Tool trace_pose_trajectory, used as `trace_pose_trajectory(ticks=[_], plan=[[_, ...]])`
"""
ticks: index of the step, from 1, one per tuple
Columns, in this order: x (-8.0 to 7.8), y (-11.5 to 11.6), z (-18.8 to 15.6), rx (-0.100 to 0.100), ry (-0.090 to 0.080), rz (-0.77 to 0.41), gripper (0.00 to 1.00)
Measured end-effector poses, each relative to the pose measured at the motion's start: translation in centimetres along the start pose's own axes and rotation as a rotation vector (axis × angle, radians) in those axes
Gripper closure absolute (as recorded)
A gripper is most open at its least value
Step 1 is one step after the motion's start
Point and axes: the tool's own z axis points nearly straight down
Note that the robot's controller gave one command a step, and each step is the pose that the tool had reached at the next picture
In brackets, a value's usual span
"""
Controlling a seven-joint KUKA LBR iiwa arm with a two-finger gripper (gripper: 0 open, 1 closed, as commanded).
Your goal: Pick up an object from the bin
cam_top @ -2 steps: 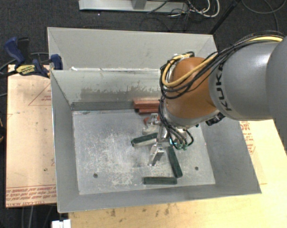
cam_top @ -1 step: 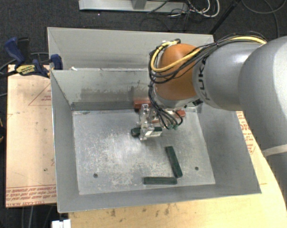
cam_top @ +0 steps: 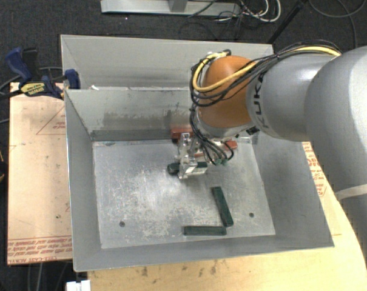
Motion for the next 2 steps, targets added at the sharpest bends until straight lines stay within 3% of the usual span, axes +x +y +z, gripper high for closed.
trace_pose_trajectory(ticks=[1,2], plan=[[0.57,0.45,-19.34,0.003,0.019,0.055,1.0],[0.45,0.47,-20.27,0.003,0.01,0.056,1.0]])
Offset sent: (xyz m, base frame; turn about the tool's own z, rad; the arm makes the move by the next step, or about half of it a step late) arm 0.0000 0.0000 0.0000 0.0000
